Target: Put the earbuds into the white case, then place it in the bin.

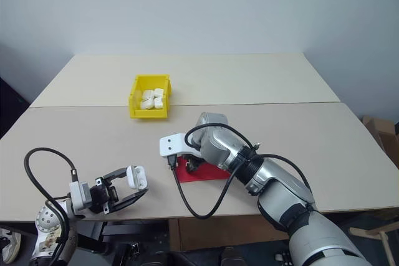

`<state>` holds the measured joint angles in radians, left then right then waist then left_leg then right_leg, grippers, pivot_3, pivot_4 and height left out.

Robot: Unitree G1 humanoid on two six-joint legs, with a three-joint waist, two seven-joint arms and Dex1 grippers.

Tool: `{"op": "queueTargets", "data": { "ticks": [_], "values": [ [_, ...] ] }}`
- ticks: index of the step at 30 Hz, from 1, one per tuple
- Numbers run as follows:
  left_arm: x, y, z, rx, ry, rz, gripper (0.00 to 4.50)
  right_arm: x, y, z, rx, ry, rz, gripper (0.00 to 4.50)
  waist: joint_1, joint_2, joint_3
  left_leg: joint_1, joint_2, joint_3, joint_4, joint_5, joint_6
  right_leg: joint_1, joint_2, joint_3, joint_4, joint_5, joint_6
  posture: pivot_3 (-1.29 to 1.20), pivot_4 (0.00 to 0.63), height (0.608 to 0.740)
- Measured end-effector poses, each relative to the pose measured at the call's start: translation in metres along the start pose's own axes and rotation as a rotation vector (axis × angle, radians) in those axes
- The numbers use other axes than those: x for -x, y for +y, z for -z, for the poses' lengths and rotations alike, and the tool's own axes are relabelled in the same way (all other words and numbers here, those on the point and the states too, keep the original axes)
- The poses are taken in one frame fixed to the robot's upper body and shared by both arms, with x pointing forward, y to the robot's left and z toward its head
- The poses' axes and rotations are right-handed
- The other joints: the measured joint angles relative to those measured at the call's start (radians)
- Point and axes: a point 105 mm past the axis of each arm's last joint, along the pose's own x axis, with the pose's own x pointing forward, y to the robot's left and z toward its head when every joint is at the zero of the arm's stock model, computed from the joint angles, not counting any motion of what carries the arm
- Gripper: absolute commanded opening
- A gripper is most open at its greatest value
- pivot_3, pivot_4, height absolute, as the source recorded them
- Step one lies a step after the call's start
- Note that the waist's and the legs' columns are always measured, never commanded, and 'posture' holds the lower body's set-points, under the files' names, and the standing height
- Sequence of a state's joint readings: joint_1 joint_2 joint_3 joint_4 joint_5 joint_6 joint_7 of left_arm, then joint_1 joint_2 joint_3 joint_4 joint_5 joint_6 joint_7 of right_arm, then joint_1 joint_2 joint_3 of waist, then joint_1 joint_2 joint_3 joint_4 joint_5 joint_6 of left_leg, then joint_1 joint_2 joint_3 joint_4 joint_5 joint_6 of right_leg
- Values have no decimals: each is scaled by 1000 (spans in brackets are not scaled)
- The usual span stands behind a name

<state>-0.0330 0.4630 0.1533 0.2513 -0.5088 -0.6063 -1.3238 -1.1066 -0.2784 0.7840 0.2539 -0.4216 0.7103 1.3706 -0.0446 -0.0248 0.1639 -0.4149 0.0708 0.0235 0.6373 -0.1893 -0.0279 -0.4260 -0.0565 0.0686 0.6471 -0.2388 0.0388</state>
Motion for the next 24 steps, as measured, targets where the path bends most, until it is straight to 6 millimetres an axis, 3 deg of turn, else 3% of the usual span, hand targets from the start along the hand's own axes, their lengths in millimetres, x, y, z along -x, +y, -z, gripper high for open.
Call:
{"op": "queueTargets", "data": {
  "ticks": [4,24],
  "values": [
    [0,0,0,0,1,-5,2772,0,0,1,17,5,-2,810,0,0,0,0,0,0,0,0,0,0,0,0,0,0,0,0,150,740],
    [0,1,0,-2,1,-10,2772,2,2,2,41,5,1,660,0,0,0,0,0,0,0,0,0,0,0,0,0,0,0,0,150,740]
  ]
}}
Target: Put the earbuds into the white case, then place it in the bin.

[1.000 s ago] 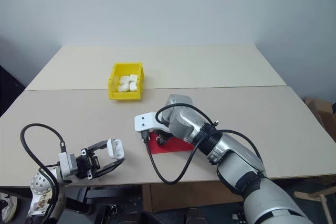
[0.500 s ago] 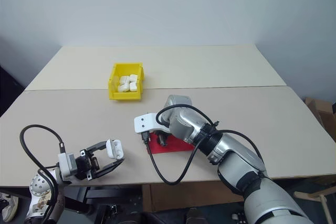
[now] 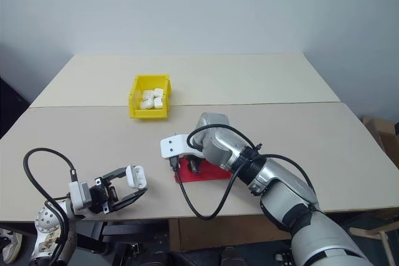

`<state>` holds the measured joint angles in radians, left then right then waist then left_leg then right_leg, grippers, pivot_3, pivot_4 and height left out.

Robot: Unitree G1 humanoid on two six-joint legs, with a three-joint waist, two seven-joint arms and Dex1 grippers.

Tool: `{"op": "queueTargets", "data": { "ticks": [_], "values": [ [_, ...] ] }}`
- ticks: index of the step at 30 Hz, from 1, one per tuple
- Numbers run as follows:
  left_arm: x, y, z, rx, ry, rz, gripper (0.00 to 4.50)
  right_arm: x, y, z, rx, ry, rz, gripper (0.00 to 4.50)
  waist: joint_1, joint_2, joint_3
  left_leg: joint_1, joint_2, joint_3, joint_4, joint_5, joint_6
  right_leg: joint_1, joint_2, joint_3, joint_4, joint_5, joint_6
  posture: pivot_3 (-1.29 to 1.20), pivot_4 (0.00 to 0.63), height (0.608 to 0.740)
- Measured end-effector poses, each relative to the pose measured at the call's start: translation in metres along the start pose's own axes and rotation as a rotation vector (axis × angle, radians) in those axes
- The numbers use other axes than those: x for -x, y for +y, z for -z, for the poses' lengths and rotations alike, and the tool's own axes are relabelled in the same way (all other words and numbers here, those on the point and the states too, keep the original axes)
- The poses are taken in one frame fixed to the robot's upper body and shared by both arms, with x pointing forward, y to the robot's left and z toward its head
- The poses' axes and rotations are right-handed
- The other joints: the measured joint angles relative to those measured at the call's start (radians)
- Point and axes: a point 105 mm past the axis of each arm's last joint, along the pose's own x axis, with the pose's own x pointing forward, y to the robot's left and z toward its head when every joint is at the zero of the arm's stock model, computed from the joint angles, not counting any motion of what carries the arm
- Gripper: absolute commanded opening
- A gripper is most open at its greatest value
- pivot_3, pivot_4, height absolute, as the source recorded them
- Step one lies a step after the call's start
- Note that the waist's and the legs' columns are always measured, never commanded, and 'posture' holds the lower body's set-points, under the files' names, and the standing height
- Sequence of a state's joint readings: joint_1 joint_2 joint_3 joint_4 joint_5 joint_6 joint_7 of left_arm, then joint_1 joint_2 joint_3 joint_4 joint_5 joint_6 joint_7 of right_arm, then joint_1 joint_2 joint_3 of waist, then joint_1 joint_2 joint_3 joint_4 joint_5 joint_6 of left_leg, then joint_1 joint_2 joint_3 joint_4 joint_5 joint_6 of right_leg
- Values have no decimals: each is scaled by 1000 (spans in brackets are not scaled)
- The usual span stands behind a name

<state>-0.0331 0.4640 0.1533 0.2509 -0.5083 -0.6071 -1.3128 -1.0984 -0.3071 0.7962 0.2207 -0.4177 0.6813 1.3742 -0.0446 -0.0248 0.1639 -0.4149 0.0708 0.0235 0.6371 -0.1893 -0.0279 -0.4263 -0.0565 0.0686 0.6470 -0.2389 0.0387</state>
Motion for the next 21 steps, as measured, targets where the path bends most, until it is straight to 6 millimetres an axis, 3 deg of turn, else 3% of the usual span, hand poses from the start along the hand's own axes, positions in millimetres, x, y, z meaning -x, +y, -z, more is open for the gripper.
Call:
{"op": "queueTargets", "data": {
  "ticks": [3,6,11,15,16,21],
  "values": [
    [-1,0,-2,-3,-8,3,2772,6,3,-2,13,-14,4,660,1,0,0,0,0,0,0,0,0,0,0,0,0,0,0,0,150,740],
    [-8,3,-12,-20,-45,6,2772,30,1,-1,-28,-73,41,660,6,0,0,-1,0,0,0,0,0,-1,0,0,0,0,0,0,150,740],
    [-28,13,-42,12,-184,-37,2772,108,-16,3,-174,-334,233,660,12,0,0,-1,0,0,0,0,0,0,-1,0,-1,0,0,0,150,740],
    [-52,21,-68,79,-305,-13,2772,172,-17,-1,-226,-709,394,660,9,-1,0,1,0,-1,-1,0,0,3,0,-1,-2,0,1,0,150,740],
    [-58,21,-73,106,-330,4,2772,180,-11,-1,-199,-791,428,660,9,-1,0,1,0,-1,-1,0,0,3,0,-1,-3,0,1,0,150,740],
    [-90,19,-86,204,-404,114,2772,182,18,-7,-112,-1072,453,660,-1,0,0,1,-1,-1,-1,0,0,3,0,0,-1,0,2,0,150,740]
  ]
}}
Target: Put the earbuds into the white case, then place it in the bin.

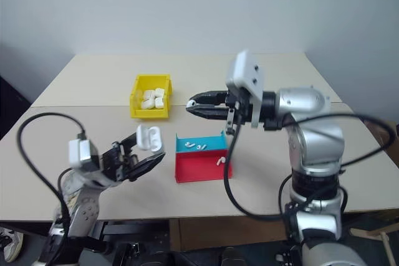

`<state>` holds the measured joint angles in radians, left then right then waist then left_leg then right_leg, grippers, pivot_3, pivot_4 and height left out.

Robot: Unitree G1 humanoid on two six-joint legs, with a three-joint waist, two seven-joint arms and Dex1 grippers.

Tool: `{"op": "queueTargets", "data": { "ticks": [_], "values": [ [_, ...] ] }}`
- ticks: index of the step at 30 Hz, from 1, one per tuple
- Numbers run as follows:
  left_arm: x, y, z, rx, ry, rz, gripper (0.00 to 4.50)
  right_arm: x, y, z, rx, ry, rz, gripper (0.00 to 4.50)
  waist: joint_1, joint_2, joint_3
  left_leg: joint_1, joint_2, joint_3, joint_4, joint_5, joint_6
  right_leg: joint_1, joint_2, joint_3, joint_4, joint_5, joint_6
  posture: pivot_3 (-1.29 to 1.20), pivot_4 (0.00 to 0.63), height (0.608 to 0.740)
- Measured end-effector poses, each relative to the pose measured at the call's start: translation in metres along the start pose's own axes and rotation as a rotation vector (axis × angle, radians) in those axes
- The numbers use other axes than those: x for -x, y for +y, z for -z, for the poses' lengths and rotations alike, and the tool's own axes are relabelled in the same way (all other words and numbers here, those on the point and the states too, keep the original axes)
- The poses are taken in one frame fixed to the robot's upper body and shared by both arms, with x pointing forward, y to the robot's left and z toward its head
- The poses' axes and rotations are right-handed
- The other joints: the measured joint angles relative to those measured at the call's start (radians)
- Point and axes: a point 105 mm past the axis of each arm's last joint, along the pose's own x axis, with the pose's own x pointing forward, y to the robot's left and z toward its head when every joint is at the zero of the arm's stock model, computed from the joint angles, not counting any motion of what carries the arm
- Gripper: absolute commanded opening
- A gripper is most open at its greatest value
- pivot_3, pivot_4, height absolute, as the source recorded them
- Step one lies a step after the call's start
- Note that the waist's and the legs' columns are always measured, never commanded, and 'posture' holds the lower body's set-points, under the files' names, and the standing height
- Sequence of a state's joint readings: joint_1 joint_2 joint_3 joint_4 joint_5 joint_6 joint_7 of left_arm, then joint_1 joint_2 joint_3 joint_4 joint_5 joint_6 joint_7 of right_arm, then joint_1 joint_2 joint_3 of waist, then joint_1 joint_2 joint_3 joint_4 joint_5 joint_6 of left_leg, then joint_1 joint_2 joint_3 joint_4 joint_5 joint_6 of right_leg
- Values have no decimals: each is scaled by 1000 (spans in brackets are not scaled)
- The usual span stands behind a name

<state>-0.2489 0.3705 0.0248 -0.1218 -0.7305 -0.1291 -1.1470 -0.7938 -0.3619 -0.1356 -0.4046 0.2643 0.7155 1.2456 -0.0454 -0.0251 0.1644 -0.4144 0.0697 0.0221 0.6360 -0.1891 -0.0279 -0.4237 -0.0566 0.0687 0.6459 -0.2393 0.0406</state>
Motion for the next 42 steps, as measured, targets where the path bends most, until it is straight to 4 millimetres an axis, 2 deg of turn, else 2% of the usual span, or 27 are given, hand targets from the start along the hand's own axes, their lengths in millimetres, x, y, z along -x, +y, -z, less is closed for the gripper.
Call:
{"op": "queueTargets", "data": {
  "ticks": [6,15,28,42],
  "values": [
    [-24,-7,3,78,-28,86,2772,2,12,-10,44,-126,-16,660,0,0,0,1,0,-1,0,0,0,1,1,0,0,0,0,0,150,740],
    [-25,-17,7,104,-22,177,2772,2,18,-22,94,-214,-46,660,1,0,0,1,0,-1,0,0,0,1,1,0,-1,0,0,0,150,740],
    [-21,-24,5,98,-14,240,2772,-6,39,-2,43,-238,-199,660,2,0,0,1,0,-1,0,0,0,1,1,0,-1,0,0,0,150,740],
    [-21,-26,4,93,-17,261,2772,-6,38,9,44,-212,-202,660,2,0,0,1,0,-1,0,0,0,1,1,0,-1,0,0,0,150,740]
  ]
}}
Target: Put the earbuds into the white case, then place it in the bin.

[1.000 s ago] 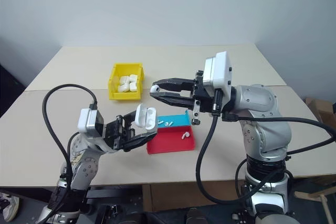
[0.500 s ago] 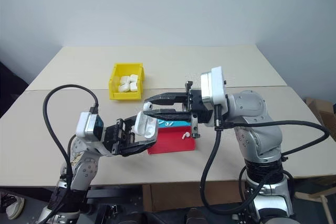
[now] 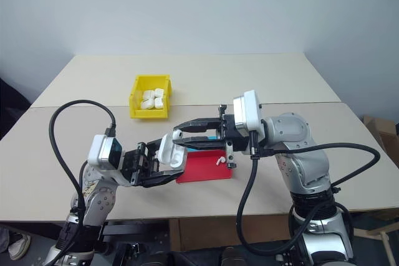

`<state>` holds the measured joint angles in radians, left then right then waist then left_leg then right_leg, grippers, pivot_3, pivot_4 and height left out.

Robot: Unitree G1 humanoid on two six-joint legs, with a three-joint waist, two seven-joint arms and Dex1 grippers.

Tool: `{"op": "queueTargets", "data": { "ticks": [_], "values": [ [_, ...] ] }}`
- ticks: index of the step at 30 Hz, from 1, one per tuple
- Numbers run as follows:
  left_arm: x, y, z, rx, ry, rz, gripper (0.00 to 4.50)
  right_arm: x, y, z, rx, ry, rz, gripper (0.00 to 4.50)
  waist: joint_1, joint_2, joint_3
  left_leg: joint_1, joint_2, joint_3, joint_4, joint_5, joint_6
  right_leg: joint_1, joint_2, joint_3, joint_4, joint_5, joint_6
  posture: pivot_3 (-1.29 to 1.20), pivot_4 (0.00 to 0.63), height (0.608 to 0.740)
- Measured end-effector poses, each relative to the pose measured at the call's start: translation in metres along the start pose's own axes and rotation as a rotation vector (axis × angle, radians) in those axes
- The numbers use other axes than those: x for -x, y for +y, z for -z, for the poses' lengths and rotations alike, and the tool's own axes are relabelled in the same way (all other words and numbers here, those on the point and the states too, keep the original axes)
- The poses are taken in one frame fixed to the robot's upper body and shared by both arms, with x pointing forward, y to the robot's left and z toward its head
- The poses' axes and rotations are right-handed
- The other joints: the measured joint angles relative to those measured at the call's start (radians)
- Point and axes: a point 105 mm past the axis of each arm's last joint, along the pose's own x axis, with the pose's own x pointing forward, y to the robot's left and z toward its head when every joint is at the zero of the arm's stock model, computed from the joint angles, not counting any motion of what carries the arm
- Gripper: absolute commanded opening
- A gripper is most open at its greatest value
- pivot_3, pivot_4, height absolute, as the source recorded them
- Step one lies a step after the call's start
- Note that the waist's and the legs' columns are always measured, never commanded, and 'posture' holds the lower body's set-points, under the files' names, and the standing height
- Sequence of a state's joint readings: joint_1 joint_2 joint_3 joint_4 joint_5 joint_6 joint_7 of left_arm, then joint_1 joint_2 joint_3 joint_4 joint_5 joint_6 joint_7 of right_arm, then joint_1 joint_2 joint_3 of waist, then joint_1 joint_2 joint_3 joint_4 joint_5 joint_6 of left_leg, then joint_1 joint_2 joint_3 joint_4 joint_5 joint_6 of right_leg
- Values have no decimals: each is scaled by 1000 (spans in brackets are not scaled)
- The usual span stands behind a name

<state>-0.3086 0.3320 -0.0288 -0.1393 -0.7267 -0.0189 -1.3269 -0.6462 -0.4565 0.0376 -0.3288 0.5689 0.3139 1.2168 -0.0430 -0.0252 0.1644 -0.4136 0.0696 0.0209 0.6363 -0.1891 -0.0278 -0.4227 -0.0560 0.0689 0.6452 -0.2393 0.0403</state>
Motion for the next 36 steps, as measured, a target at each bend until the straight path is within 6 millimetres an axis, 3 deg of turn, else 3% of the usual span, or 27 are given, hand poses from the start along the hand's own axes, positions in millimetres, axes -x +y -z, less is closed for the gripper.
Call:
{"op": "queueTargets", "data": {
  "ticks": [20,24,36],
  "values": [
    [-1,-1,4,-2,16,6,2772,-1,7,10,27,48,-31,660,1,0,0,0,0,0,0,0,0,0,0,0,0,0,0,0,150,740],
    [0,-1,6,-4,14,5,2772,1,7,12,51,61,-17,1966,1,0,0,0,0,0,0,0,0,0,0,0,0,0,0,0,150,740],
    [7,1,9,-53,45,-7,2772,10,7,16,51,120,-37,1966,1,0,0,0,0,0,0,0,0,0,0,0,0,0,0,0,150,740]
  ]
}}
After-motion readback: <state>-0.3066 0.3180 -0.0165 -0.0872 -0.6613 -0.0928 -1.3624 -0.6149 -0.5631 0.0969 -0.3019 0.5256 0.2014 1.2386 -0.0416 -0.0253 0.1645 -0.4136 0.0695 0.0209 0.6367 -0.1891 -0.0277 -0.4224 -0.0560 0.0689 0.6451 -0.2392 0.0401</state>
